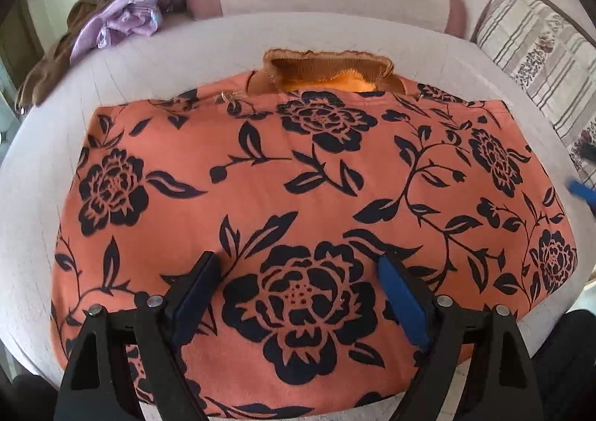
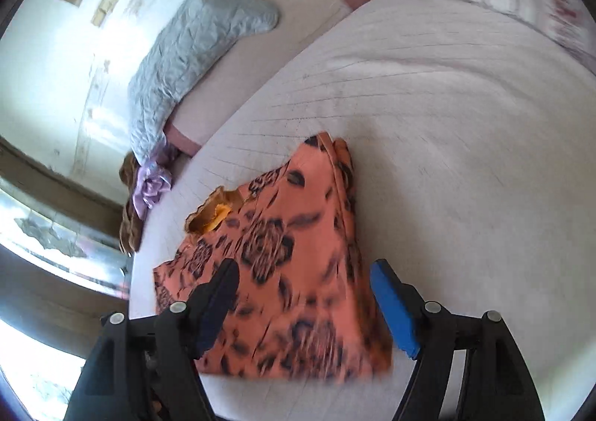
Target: Fold small clothes
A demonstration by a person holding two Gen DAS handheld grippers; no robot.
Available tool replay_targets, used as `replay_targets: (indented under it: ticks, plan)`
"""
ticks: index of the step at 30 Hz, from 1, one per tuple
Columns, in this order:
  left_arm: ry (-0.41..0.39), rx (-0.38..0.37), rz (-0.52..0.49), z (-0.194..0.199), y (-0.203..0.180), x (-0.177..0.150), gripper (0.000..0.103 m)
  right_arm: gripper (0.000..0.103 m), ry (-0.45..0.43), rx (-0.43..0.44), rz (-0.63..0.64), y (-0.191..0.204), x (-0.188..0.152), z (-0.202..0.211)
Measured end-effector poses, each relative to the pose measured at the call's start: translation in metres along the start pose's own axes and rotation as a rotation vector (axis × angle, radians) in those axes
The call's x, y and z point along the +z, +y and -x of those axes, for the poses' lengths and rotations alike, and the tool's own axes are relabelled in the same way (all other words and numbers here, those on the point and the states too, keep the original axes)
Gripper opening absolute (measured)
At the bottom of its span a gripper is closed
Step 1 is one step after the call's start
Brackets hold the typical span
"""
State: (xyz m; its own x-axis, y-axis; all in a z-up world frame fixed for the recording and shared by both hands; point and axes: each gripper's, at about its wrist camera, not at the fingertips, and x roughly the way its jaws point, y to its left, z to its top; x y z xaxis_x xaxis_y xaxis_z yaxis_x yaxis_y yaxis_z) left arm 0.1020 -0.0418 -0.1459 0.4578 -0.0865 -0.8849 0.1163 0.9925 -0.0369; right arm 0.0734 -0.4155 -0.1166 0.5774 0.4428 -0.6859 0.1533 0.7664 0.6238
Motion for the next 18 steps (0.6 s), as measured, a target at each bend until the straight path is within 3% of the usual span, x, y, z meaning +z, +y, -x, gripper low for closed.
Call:
replay_targets:
  ticks: [7, 8, 9, 10, 11, 14, 16, 18]
  plan:
    - [-0.01, -0.008, -0.02, -0.002, 0.003, 0.0, 0.092, 0.076, 0.174, -0.094, 0.016, -0.012, 0.075, -0.107]
    - [-0.012, -0.007, -0.023, -0.002, 0.001, 0.002, 0.093, 0.071, 0.182, -0.098, 0.038, -0.009, 0.08, -0.118]
    - [-0.013, -0.008, -0.024, -0.001, 0.001, 0.002, 0.093, 0.031, 0.18, -0.102, 0.059, -0.005, 0.084, -0.123]
    - [-0.015, -0.009, -0.024, -0.002, 0.002, 0.001, 0.094, 0.01, 0.199, -0.085, 0.051, -0.003, 0.086, -0.125]
    - [-0.016, -0.012, -0.025, -0.005, 0.003, 0.0, 0.094, 0.011, 0.2, -0.06, 0.034, -0.001, 0.088, -0.125]
    - [-0.029, -0.009, -0.029, -0.006, 0.004, -0.001, 0.096, 0.011, 0.117, -0.115, 0.114, 0.016, 0.085, -0.112]
    - [-0.033, -0.003, -0.033, -0.007, 0.004, -0.002, 0.097, 0.013, 0.158, -0.179, 0.103, 0.007, 0.079, -0.127]
    - [-0.022, -0.009, -0.027, -0.007, 0.005, -0.001, 0.097, 0.026, 0.138, -0.143, 0.019, -0.008, 0.08, -0.127]
